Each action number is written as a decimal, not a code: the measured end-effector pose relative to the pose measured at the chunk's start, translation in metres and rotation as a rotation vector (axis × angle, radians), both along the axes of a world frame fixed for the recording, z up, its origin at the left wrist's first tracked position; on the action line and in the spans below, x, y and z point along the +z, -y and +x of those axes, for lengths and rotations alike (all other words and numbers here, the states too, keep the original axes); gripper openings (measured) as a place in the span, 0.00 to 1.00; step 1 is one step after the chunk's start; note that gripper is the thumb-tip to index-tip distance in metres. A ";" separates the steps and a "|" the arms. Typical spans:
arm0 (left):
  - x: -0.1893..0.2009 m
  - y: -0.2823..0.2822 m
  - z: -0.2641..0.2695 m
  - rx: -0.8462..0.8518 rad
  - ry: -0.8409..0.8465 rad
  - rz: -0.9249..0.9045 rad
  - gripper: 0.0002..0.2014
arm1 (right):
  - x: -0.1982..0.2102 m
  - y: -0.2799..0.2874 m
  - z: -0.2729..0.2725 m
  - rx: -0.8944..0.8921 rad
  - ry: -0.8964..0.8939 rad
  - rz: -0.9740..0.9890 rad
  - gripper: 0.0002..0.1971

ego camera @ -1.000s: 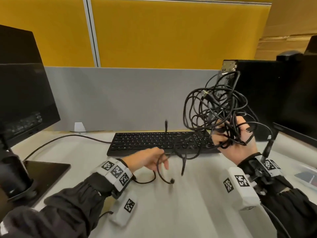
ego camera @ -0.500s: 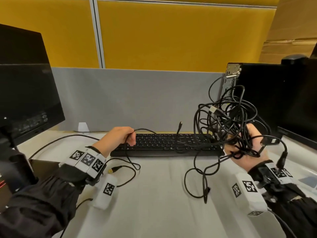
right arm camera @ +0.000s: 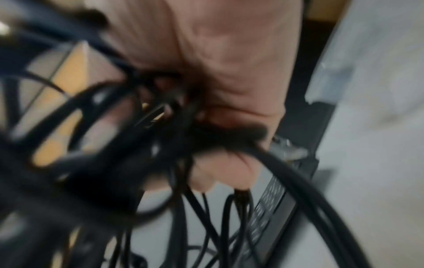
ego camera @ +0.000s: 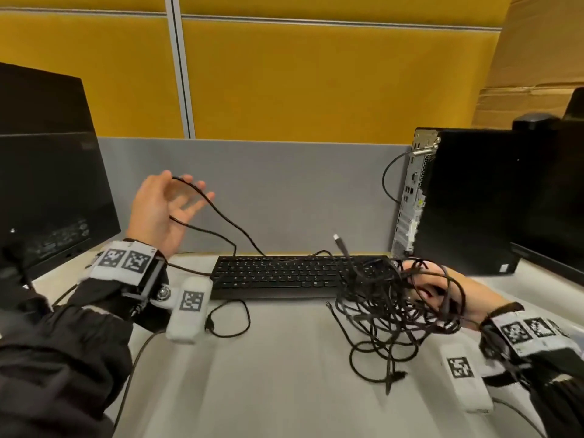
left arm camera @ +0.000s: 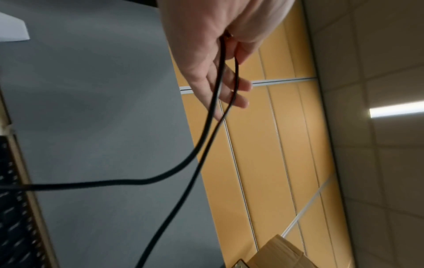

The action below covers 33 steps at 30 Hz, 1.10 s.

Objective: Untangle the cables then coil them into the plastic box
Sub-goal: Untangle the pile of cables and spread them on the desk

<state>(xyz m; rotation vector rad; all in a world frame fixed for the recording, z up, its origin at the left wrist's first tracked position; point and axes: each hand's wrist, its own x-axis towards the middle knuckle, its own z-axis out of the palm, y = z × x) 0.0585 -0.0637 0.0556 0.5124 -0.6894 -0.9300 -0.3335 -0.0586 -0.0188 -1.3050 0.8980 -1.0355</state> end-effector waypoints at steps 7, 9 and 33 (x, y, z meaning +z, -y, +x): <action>0.007 0.000 -0.004 0.046 0.033 -0.015 0.09 | 0.009 0.008 -0.011 0.271 -0.796 -0.220 0.15; 0.011 -0.002 -0.010 0.040 0.045 -0.034 0.09 | 0.022 0.008 -0.008 0.366 -0.889 -0.226 0.20; 0.001 -0.009 -0.008 0.366 0.701 0.436 0.04 | 0.073 0.003 0.113 0.032 -0.526 -0.530 0.15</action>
